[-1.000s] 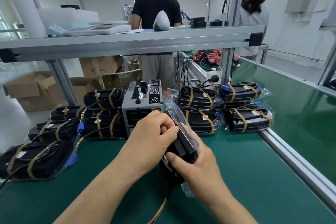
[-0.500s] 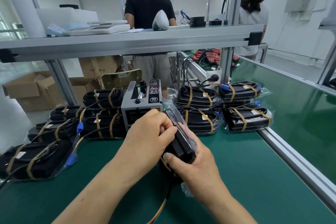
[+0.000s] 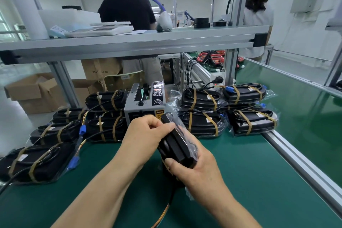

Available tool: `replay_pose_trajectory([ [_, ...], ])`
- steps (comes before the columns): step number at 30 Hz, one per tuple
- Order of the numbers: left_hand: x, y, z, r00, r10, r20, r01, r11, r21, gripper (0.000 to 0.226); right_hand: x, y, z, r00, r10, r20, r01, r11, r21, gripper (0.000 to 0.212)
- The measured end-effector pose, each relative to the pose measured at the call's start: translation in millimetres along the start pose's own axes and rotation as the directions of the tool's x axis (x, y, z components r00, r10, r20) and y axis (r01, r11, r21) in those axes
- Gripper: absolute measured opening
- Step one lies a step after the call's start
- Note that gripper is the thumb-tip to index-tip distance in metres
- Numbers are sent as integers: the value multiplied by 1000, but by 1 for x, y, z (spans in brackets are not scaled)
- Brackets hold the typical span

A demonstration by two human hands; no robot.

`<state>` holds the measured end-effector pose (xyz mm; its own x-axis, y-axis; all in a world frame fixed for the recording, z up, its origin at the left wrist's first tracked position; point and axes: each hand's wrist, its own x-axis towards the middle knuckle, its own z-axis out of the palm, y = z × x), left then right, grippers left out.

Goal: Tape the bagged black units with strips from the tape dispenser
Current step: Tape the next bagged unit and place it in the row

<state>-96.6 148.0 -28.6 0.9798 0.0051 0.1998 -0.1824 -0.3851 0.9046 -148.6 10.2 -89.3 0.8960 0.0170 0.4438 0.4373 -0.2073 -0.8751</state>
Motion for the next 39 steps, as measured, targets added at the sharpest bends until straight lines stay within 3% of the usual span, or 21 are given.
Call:
replay_pose_trajectory([
  [5, 4, -3, 3, 1000, 2, -15, -3, 999, -38, 31, 2, -2, -1, 1000, -4, -6, 4, 1000, 2, 73],
  [15, 5, -1, -11, 978, 56, 200, -66, 997, 46, 27, -1, 5, -1, 999, -21, -30, 22, 1000, 15, 74],
  [19, 10, 0, -15, 980, 26, 197, -31, 999, 26, 27, -1, 5, -3, 999, -39, -22, 40, 998, 38, 74],
  [22, 11, -3, -14, 989, 6, 145, -7, 1000, 6, 35, -1, 5, -4, 999, -49, -10, 49, 997, 61, 74],
  [25, 12, -6, -14, 998, 11, 65, -19, 992, 123, 70, -2, 7, -6, 999, -50, -4, 50, 994, 99, 72],
  [27, 13, -6, -16, 984, -4, 177, -9, 997, 73, 77, -2, 10, -3, 999, -51, -9, 52, 990, 135, 70],
  [28, 12, -5, -16, 961, 13, 275, -19, 1000, 20, 67, -2, 12, 0, 998, -55, -17, 57, 986, 157, 69],
  [31, 10, -1, -19, 920, 129, 371, -176, 980, 94, 47, -1, 22, 11, 998, -49, 33, 40, 974, 222, 75],
  [36, -1, -10, -21, 930, 242, 278, -323, 898, 298, 78, -9, 29, 5, 960, 19, 279, -61, 988, 145, 91],
  [39, -15, -19, -13, 890, 378, 253, -449, 822, 350, 78, -13, 22, -11, 961, 64, 267, -93, 991, 98, 80],
])
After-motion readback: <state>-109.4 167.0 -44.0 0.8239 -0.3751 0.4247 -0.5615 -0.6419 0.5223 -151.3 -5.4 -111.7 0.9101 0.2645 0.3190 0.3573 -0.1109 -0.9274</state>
